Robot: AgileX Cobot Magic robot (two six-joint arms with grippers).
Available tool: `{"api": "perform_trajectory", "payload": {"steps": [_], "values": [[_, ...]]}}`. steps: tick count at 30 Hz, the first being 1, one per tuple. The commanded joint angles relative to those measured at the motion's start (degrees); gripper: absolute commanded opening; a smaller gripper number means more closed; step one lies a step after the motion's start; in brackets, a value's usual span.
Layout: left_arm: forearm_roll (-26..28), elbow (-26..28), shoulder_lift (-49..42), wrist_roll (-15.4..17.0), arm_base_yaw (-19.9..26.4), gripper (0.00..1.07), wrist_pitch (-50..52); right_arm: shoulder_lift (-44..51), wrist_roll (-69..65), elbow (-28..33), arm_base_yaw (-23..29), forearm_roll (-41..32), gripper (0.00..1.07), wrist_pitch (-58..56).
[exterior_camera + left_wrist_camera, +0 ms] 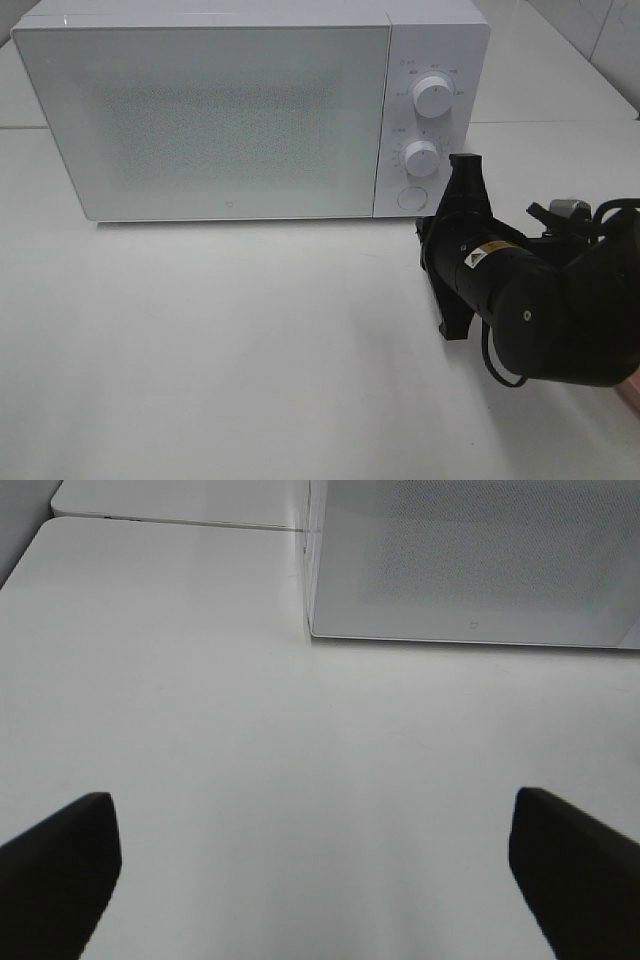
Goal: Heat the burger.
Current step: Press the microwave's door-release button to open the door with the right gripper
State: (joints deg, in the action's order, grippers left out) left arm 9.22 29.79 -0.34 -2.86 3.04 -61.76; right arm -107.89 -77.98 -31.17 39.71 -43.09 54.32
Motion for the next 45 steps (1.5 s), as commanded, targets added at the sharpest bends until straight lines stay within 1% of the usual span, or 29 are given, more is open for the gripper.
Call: {"api": "perform_trajectory", "payload": {"steps": [1, 7, 10, 12, 20, 24, 28, 38, 45], "values": [[0.5, -0.1, -0.9, 0.0, 0.2, 0.98, 0.4, -1.3, -0.5, -2.6, -2.3, 2.1, 0.0, -0.5], [0.5, -0.1, -0.9, 0.0, 0.2, 0.98, 0.4, -3.6, 0.1, -6.1, -4.3, 2.5, 0.0, -2.2], [0.5, -0.1, -0.9, 0.0, 0.2, 0.98, 0.4, -4.5, 0.1, -7.2, -4.4, 2.7, 0.0, -2.2], [0.5, -0.1, -0.9, 0.0, 0.2, 0.98, 0.4, -5.8, 0.1, -8.7, -5.5, 3.8, 0.0, -3.4], [0.5, -0.1, -0.9, 0.0, 0.2, 0.98, 0.4, -8.1, -0.1, -11.9, -7.7, 4.3, 0.0, -4.5], [0.4, -0.1, -0.9, 0.0, 0.2, 0.98, 0.4, -9.3, -0.2, -12.9, -8.3, 4.9, 0.0, -4.6], [0.4, -0.1, -0.9, 0.0, 0.2, 0.98, 0.4, -11.7, -1.1, -15.1, -8.3, 4.6, 0.0, -4.8], [0.4, -0.1, -0.9, 0.0, 0.2, 0.98, 0.4, -15.0, -0.9, -18.3, -8.8, 3.3, 0.0, -4.6], [0.4, -0.1, -0.9, 0.0, 0.2, 0.98, 0.4, -15.0, -0.1, -18.4, -9.6, 2.1, 0.0, -4.1]]}}
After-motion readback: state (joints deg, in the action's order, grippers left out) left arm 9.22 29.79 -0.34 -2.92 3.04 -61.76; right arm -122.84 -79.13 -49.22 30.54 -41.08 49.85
